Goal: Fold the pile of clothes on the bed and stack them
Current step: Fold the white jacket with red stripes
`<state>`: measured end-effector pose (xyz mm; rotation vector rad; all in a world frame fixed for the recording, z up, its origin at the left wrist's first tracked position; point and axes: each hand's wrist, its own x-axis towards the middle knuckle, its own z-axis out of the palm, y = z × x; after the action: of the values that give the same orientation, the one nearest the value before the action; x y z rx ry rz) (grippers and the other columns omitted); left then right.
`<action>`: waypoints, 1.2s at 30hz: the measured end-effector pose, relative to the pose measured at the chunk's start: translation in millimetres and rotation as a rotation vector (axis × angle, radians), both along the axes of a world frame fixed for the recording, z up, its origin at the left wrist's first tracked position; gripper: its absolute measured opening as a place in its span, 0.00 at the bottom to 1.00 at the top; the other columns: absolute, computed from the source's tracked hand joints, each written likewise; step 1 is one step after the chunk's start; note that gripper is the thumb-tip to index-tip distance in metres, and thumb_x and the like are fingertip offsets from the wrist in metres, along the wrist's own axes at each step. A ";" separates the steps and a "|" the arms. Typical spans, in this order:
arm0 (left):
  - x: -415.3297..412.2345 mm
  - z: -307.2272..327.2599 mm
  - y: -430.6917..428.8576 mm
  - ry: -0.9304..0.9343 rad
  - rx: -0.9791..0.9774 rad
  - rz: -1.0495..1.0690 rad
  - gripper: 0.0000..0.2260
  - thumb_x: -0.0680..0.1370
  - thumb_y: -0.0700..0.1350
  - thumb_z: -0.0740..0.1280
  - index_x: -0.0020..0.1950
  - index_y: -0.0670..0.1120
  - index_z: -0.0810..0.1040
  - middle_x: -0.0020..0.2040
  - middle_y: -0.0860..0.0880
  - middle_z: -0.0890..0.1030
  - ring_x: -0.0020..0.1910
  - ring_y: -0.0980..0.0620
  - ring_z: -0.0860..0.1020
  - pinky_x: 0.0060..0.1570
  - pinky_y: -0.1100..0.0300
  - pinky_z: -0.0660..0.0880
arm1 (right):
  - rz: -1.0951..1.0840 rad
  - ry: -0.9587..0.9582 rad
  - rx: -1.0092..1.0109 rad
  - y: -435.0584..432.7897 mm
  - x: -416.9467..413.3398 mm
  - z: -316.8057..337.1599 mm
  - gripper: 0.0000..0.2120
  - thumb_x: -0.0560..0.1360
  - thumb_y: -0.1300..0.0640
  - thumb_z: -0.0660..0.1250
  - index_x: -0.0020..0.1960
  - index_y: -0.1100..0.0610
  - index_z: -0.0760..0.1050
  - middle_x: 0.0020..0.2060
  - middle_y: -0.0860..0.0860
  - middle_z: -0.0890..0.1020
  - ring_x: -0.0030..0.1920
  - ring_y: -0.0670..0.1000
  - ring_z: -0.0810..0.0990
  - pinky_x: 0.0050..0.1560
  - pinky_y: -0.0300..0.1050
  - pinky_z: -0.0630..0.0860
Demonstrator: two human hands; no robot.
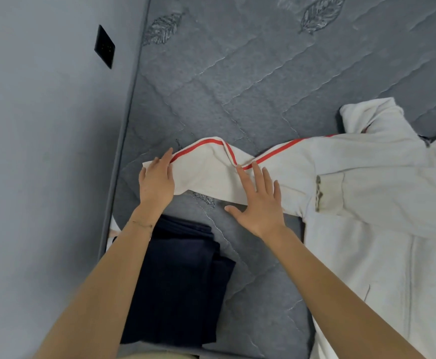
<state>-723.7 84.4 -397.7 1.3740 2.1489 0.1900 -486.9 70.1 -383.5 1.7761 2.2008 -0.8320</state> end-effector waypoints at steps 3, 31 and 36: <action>-7.5 -1.2 -1.7 -0.075 0.076 0.124 0.17 0.84 0.43 0.51 0.72 0.45 0.70 0.66 0.44 0.76 0.69 0.43 0.70 0.70 0.44 0.62 | 0.002 0.011 -0.013 -3.7 -5.3 1.8 0.44 0.75 0.34 0.61 0.77 0.41 0.35 0.78 0.50 0.35 0.78 0.55 0.35 0.75 0.57 0.36; 101.5 77.7 3.2 -0.567 -0.043 0.071 0.10 0.81 0.41 0.61 0.55 0.52 0.79 0.44 0.56 0.79 0.44 0.60 0.76 0.45 0.66 0.71 | -0.147 0.512 -0.342 -3.9 6.1 67.0 0.55 0.67 0.48 0.77 0.79 0.48 0.41 0.77 0.48 0.56 0.77 0.52 0.56 0.74 0.58 0.57; 174.4 92.3 15.0 -0.715 -0.136 0.245 0.08 0.83 0.45 0.59 0.51 0.52 0.77 0.50 0.50 0.81 0.48 0.53 0.78 0.48 0.59 0.73 | -0.262 0.727 -0.527 1.6 52.4 86.6 0.64 0.62 0.56 0.83 0.79 0.55 0.37 0.77 0.48 0.56 0.75 0.47 0.57 0.74 0.50 0.62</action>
<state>-549.3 99.4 -305.4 0.7893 1.6685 0.5307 -434.6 71.7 -296.9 1.6499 1.7944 -2.1590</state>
